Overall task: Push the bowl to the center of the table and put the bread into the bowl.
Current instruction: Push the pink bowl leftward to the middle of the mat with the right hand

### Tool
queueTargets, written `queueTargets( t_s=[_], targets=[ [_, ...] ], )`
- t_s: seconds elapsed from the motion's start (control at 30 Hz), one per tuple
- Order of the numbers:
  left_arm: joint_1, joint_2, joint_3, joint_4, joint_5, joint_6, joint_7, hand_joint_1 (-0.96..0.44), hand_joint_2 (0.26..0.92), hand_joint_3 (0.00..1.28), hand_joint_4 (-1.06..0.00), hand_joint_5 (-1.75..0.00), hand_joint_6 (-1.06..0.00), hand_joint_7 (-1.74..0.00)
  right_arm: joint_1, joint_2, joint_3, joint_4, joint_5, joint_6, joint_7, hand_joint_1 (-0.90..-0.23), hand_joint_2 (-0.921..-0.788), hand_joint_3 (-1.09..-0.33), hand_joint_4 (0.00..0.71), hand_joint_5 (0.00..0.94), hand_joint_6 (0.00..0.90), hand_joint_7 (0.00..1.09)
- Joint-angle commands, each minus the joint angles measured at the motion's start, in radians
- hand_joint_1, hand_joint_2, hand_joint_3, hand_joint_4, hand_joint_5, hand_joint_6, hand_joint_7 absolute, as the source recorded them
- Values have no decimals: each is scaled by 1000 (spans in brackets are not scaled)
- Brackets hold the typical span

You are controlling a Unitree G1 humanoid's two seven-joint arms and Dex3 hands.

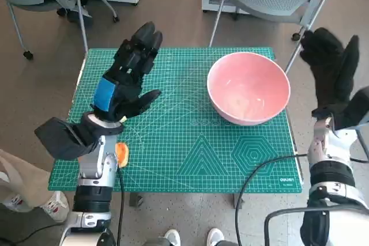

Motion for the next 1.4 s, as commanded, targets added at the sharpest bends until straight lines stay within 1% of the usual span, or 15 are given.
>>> queueTargets(
  t_s=[0.03,0.17,0.27,0.37,0.57,0.9,1.23,1.3,1.4],
  targets=[
    [1,-1,4,-1,-5,-7,1,-630,921,205,-99,0,-110,-257,21,-5,-1,33,-24,78,-27,-601,-921,-962,-1,-1,1,118],
    [4,0,3,-12,-6,-1,3,-627,921,206,-97,0,-107,-258,24,-8,-5,41,-35,128,-44,-587,-921,-978,-1,-1,4,112],
    [7,2,5,-16,-8,1,3,-628,921,207,-96,0,-106,-260,26,-7,-7,43,-42,152,-57,-580,-921,-985,-1,-1,16,114],
    [11,4,6,-23,-9,5,4,-630,921,208,-96,0,-104,-262,29,-3,-10,44,-43,174,-65,-579,-921,-988,-1,-1,27,115],
    [17,5,7,-34,-12,12,5,-630,921,210,-94,0,-100,-266,38,7,-27,47,-37,202,-66,-588,-921,-966,-1,-1,47,110],
    [26,6,9,-50,-11,22,10,-637,921,211,-93,0,-94,-273,47,15,-45,51,-39,226,-68,-595,-921,-943,-1,-1,59,96],
    [36,8,10,-69,-9,32,16,-633,921,215,-91,0,-83,-281,55,14,-51,55,-46,246,-72,-610,-921,-889,-1,-1,72,79],
    [37,9,11,-69,-7,31,18,-632,921,215,-90,0,-81,-284,58,15,-51,57,-49,251,-75,-626,-921,-860,-1,-1,77,74],
    [38,11,12,-70,-7,33,18,-632,921,215,-90,0,-79,-286,61,17,-51,58,-54,256,-79,-640,-921,-845,-1,-1,78,70]
  ],
)
